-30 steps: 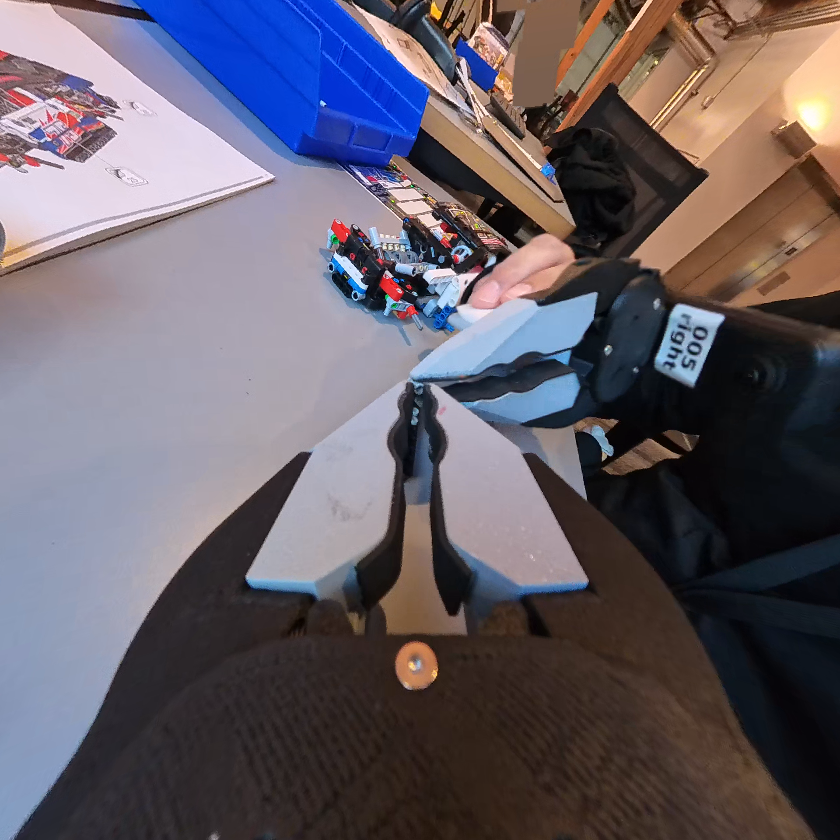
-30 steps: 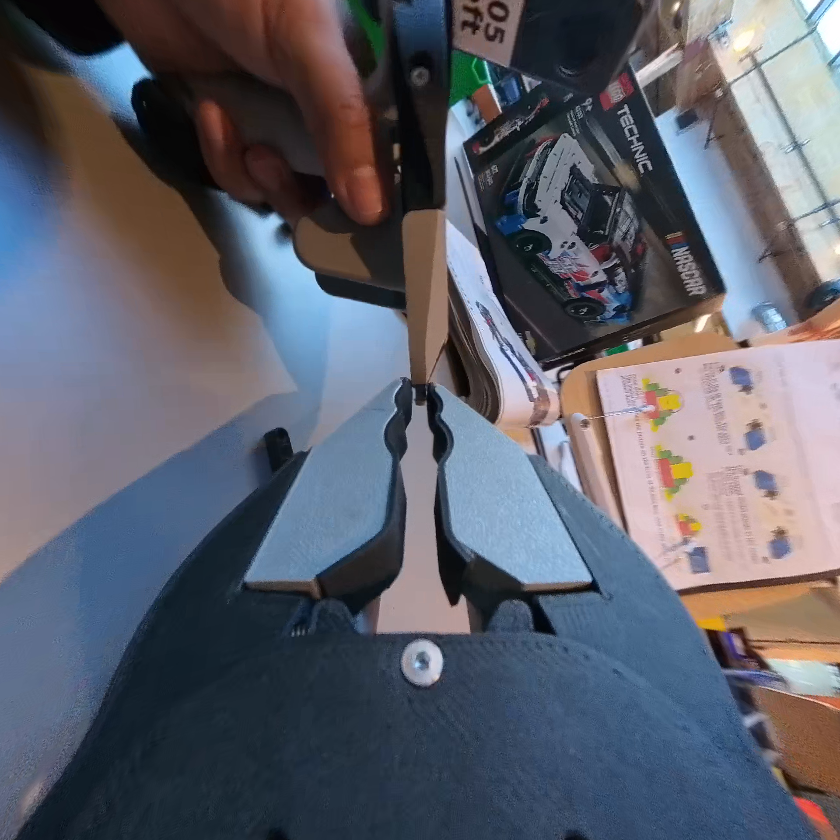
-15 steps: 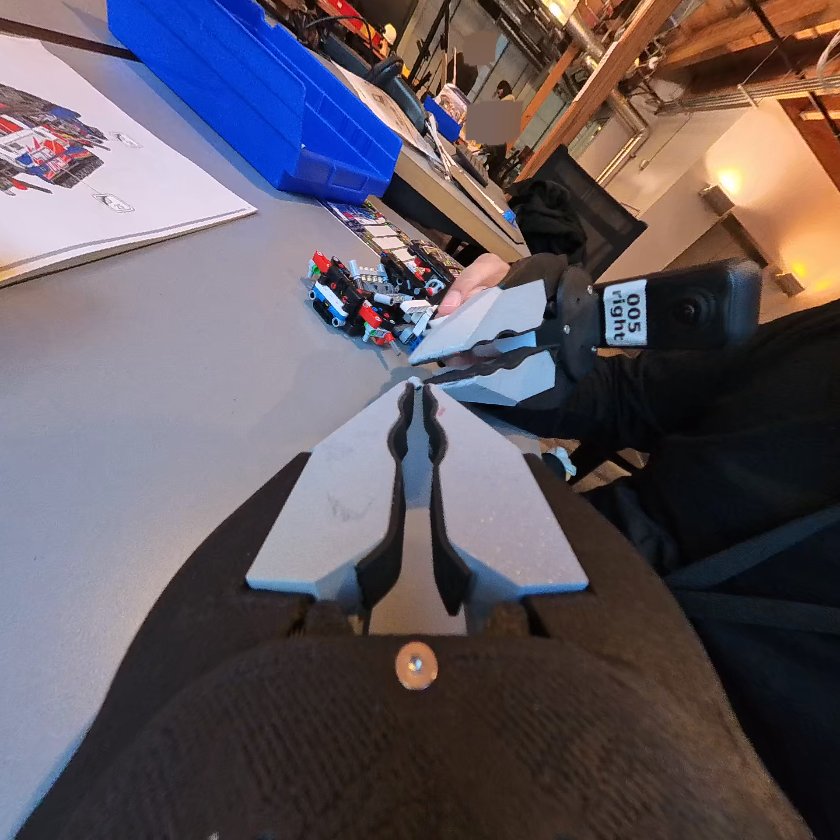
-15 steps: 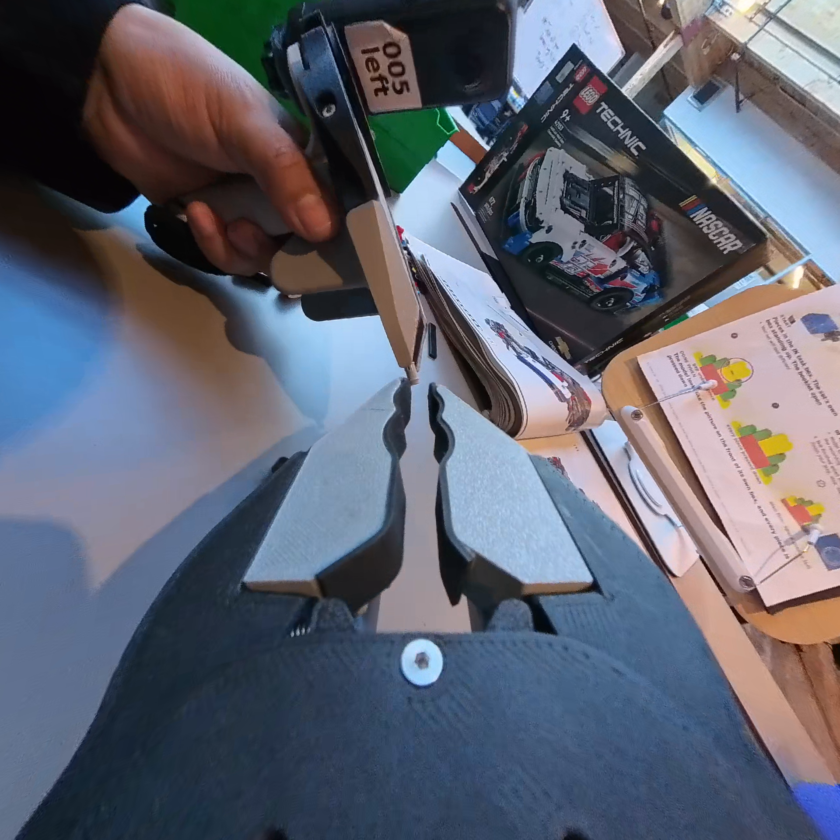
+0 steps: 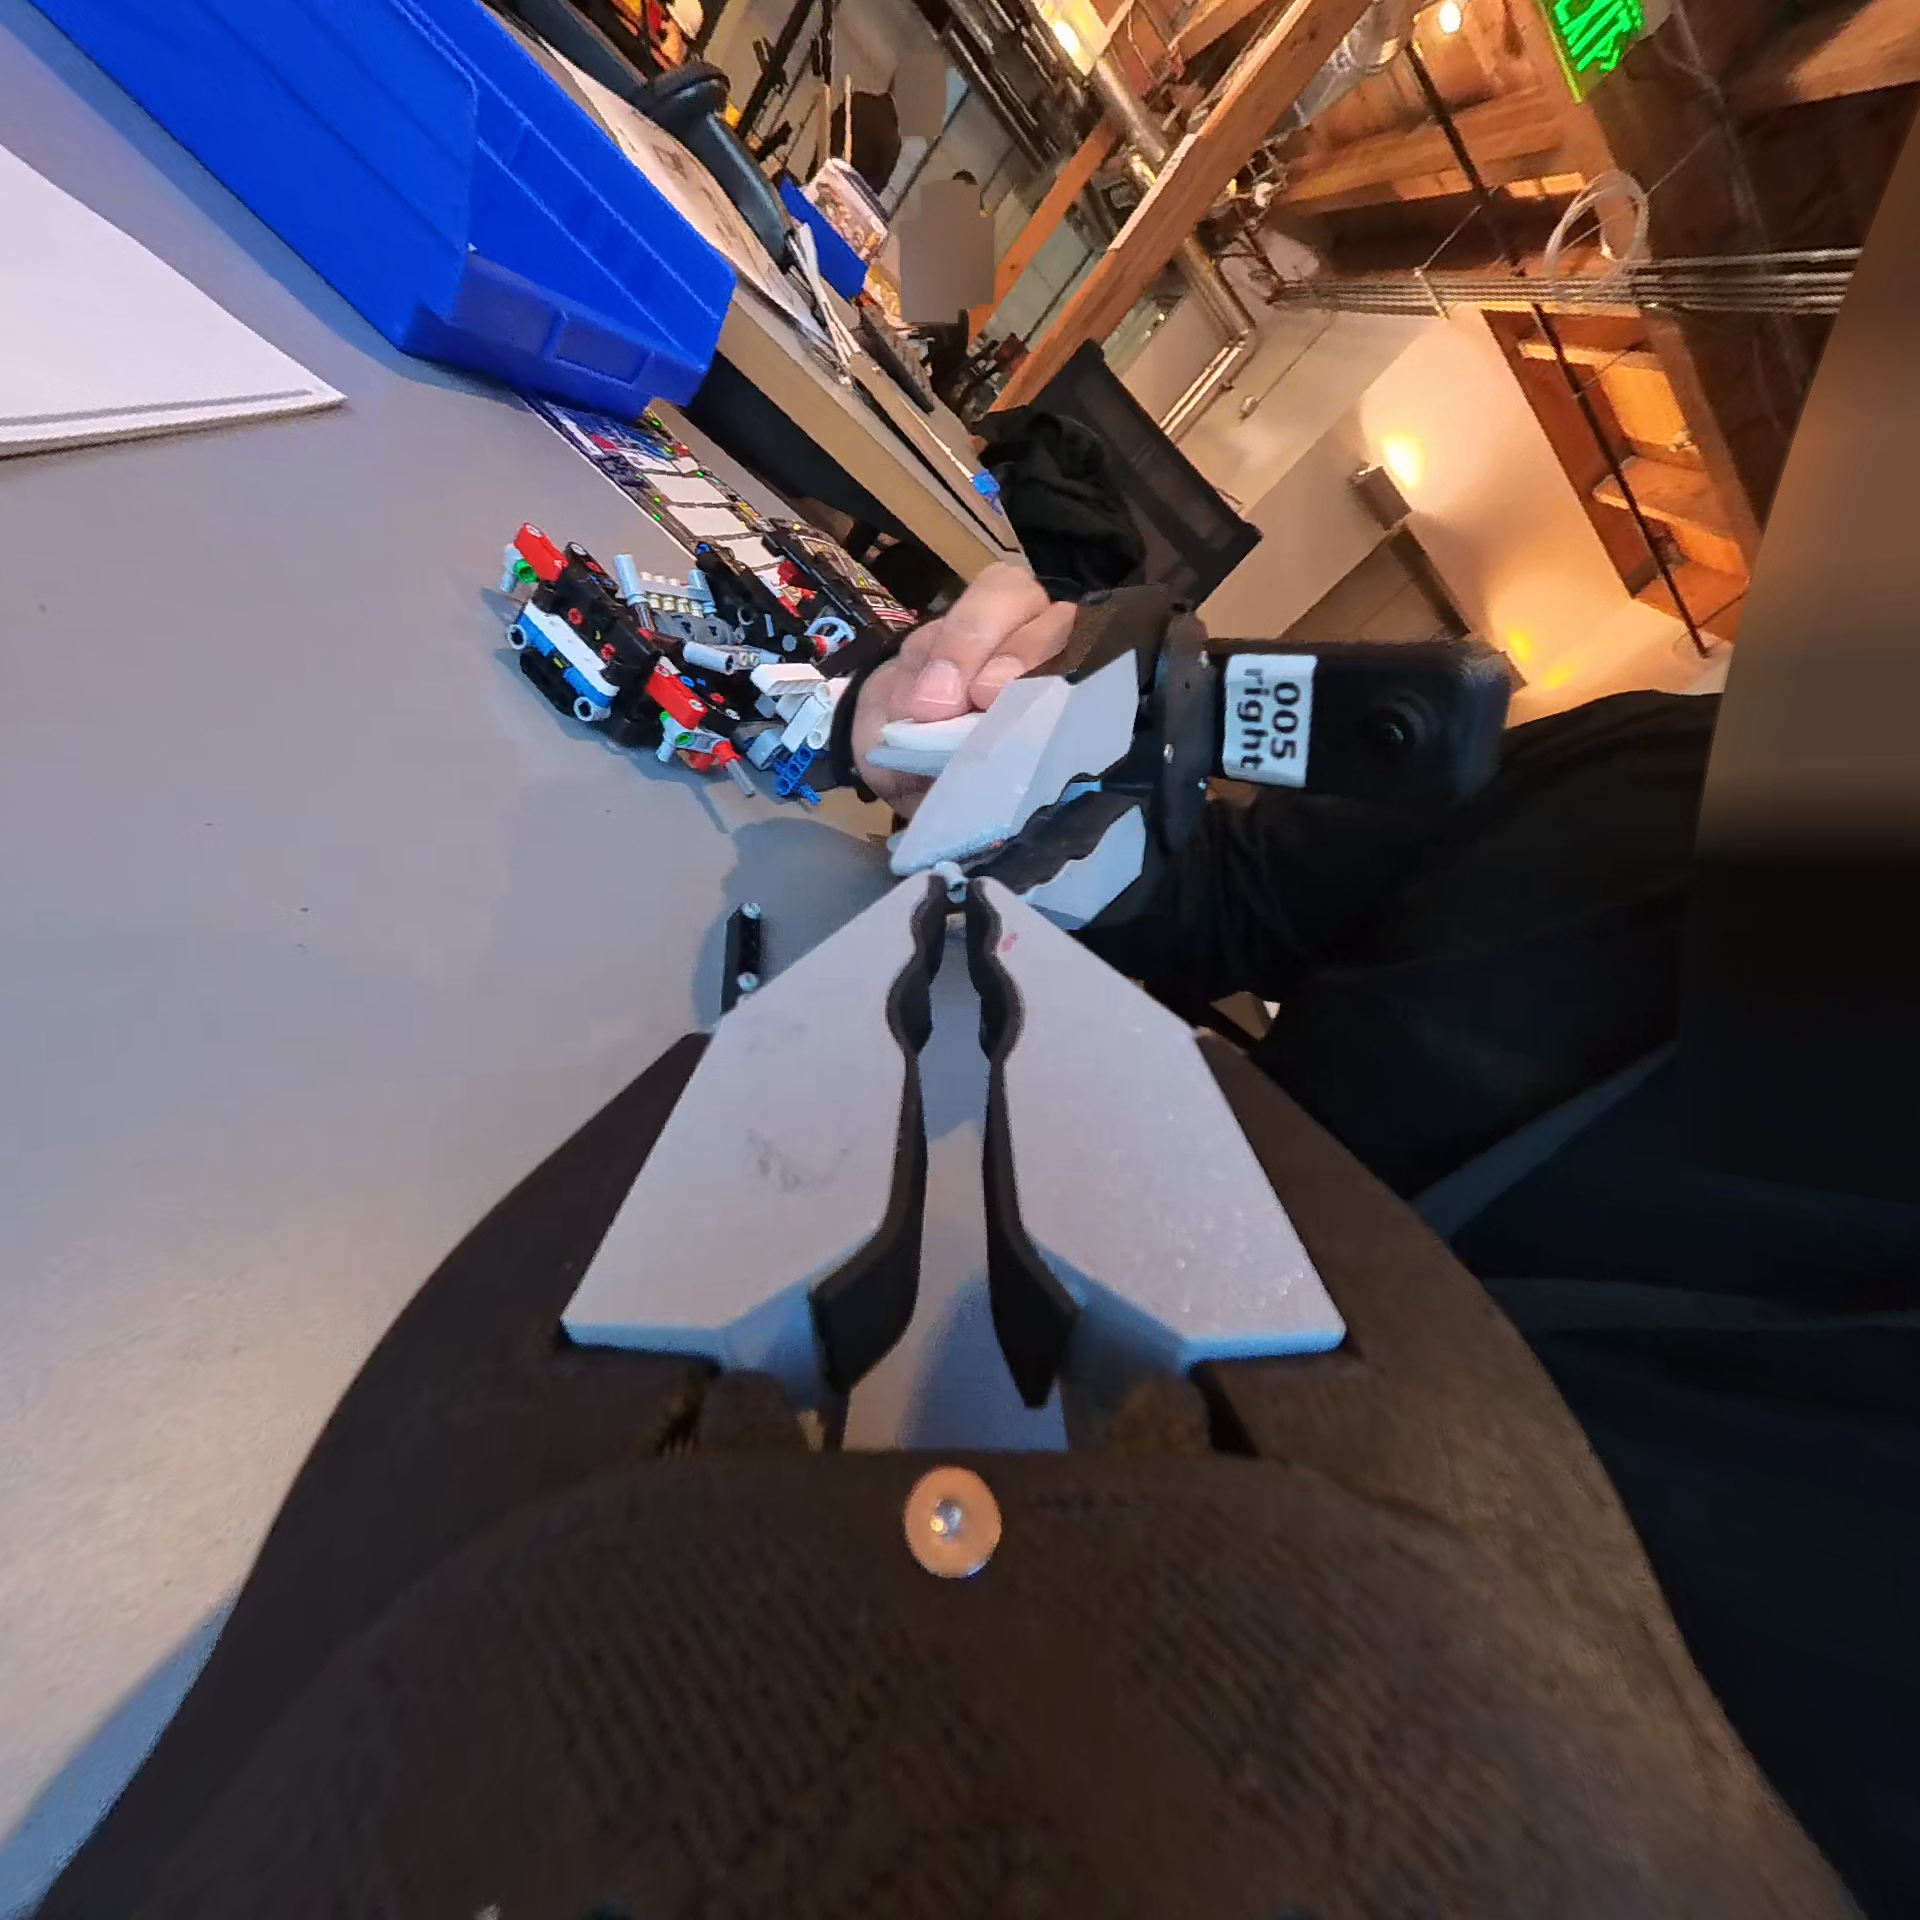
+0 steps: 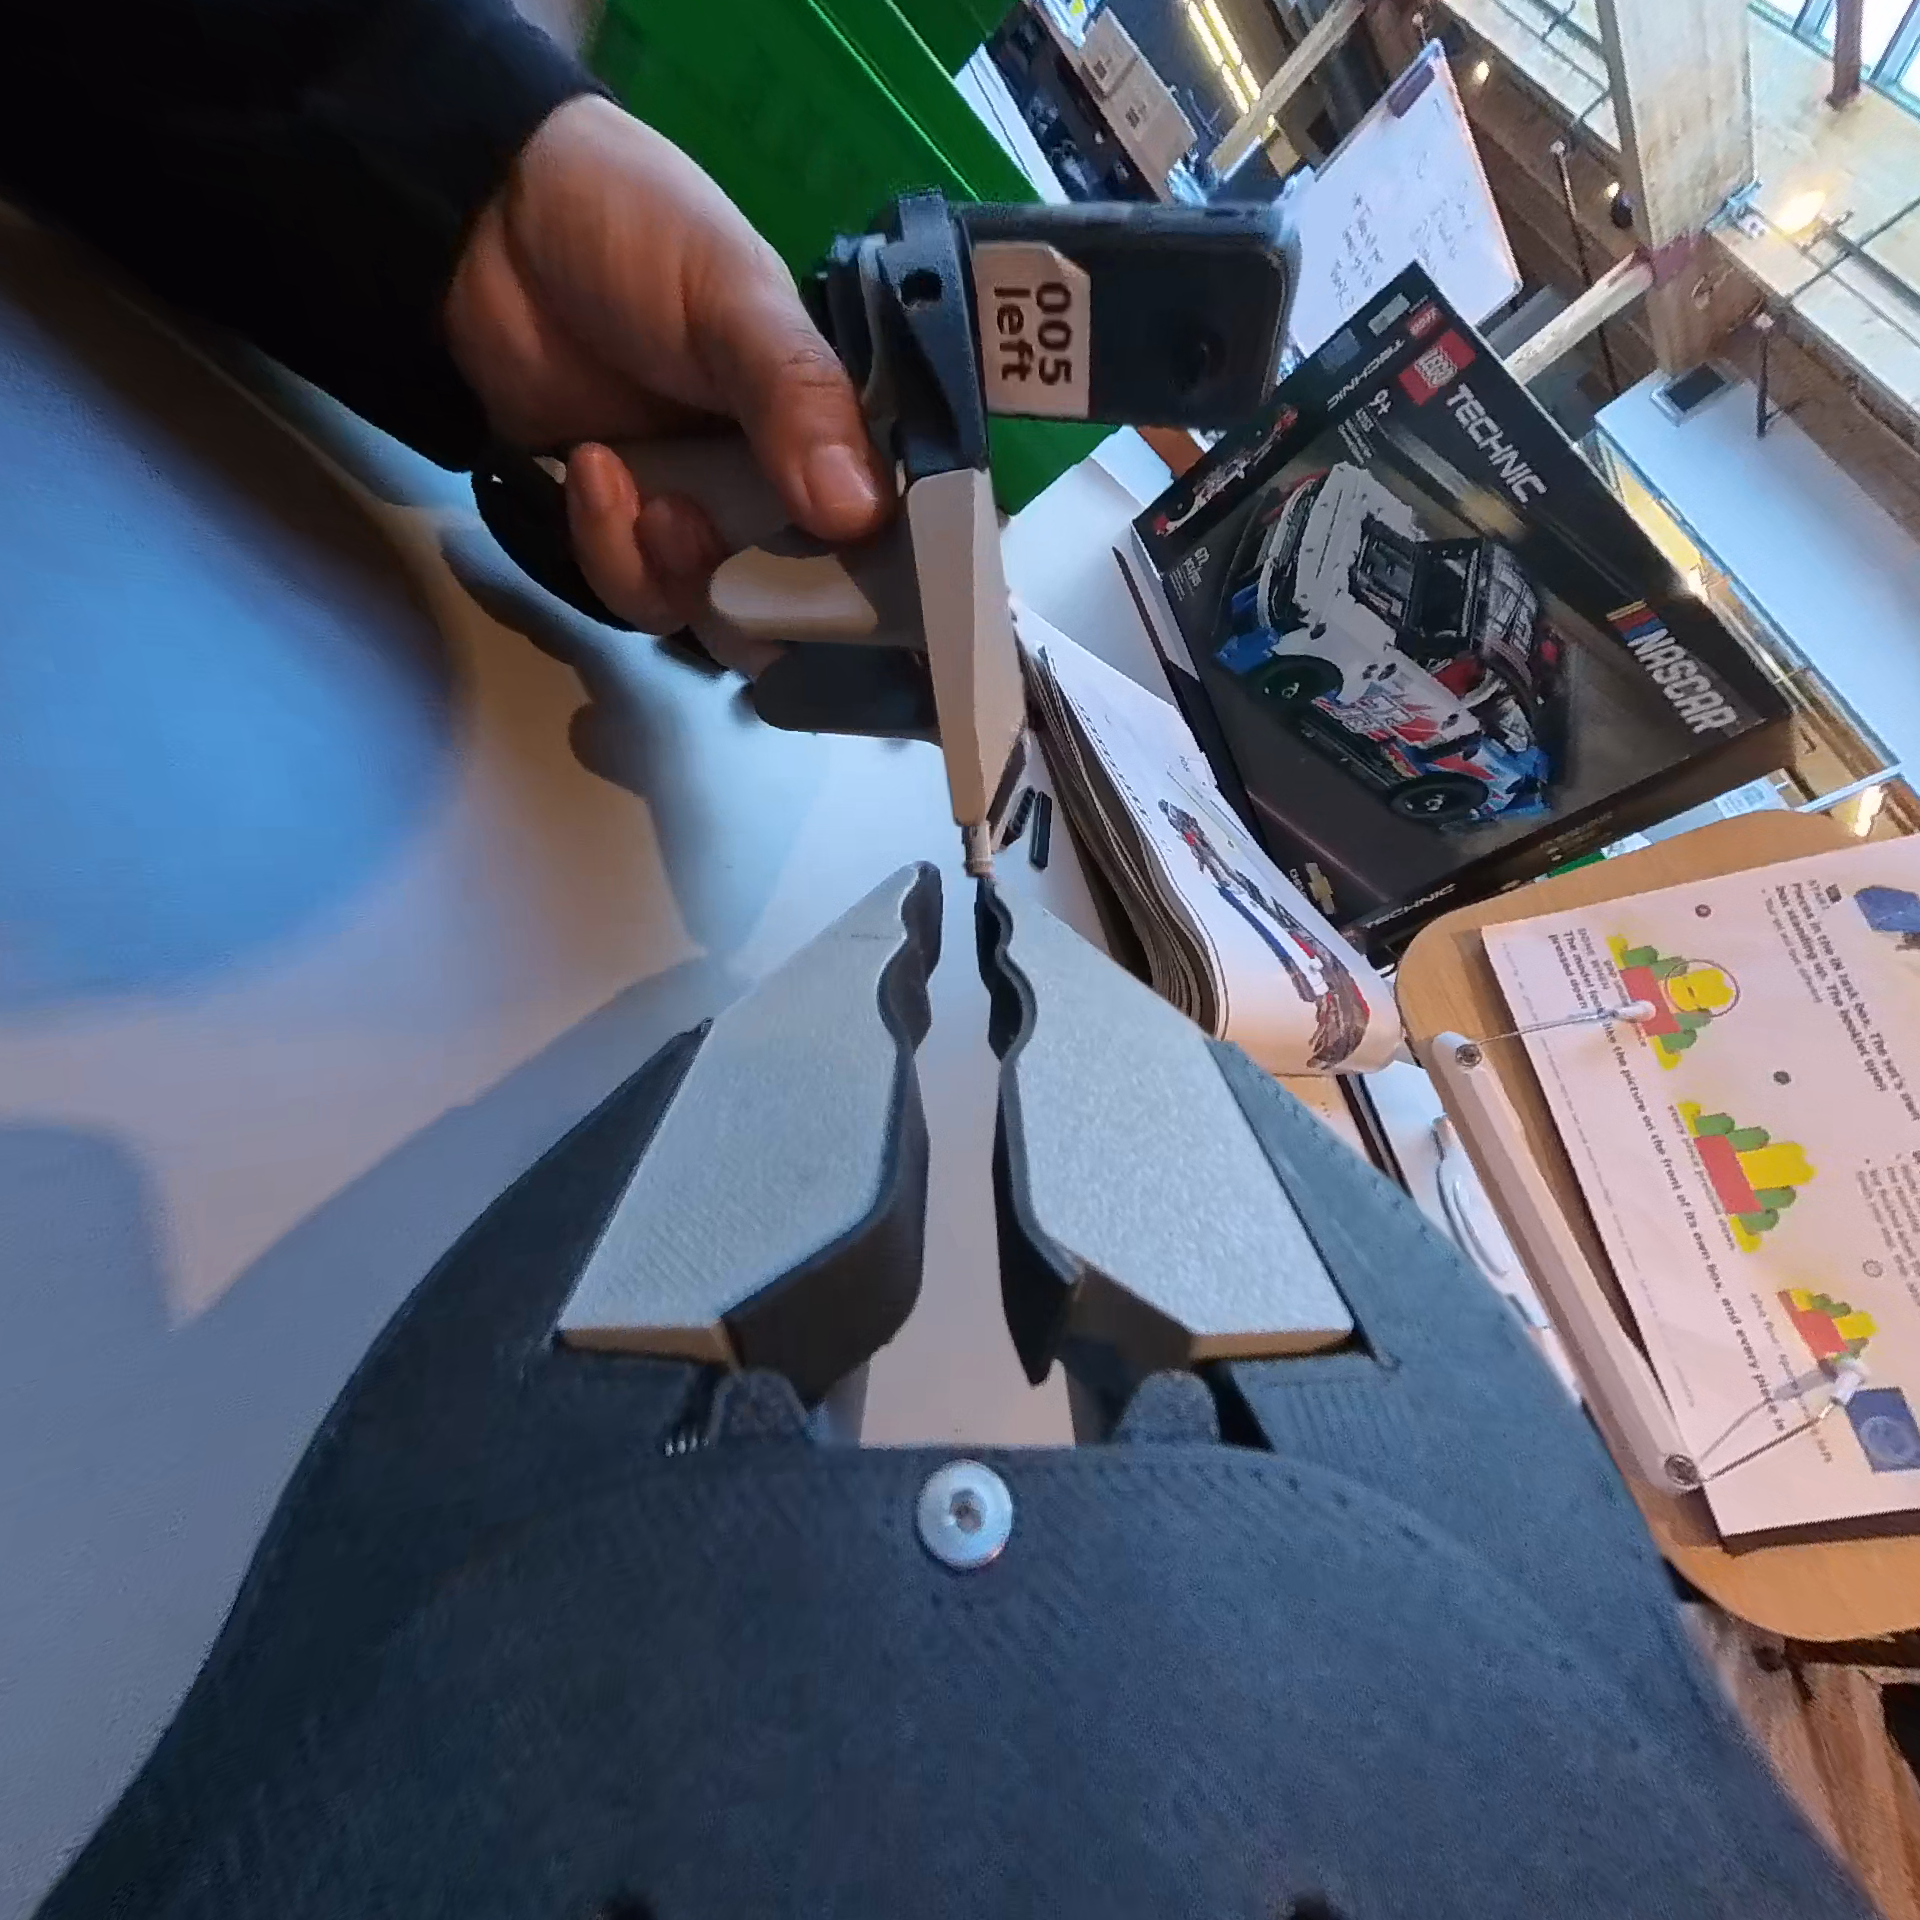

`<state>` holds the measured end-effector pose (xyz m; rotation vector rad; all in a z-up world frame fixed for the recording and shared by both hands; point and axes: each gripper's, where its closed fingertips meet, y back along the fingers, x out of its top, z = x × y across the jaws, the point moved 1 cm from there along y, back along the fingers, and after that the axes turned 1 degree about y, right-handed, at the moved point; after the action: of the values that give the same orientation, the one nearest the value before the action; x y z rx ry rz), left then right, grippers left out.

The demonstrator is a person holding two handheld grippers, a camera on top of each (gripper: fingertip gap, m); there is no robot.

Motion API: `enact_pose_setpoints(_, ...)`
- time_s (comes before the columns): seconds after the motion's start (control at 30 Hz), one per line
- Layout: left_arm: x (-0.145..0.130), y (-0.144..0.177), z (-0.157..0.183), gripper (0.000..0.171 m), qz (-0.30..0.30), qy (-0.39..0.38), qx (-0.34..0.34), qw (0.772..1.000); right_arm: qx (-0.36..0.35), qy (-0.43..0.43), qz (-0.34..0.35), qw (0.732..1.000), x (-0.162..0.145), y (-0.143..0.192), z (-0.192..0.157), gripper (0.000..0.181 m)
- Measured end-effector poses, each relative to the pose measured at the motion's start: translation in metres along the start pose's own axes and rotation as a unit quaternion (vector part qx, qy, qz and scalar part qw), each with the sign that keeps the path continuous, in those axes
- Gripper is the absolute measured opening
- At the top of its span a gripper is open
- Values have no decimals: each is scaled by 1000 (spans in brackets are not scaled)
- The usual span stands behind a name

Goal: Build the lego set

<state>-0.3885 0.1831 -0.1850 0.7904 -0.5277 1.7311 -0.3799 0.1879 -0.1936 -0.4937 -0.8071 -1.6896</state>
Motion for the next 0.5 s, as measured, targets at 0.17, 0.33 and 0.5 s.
enact_pose_setpoints(0.17, -3, -2, -1, 1, -7, 10, -4, 1000, 1, 5, -2, 1000, -1, 1, 0, 4)
enact_pose_setpoints(0.33, -6, -2, -4, 0, -11, 27, -5, 1000, -1, 15, -4, 1000, -2, 1, -1, 5)
enact_pose_setpoints(0.5, -6, -3, -5, 1, -11, 35, -5, 999, -5, 30, -9, 1000, -3, 1, -2, 3)
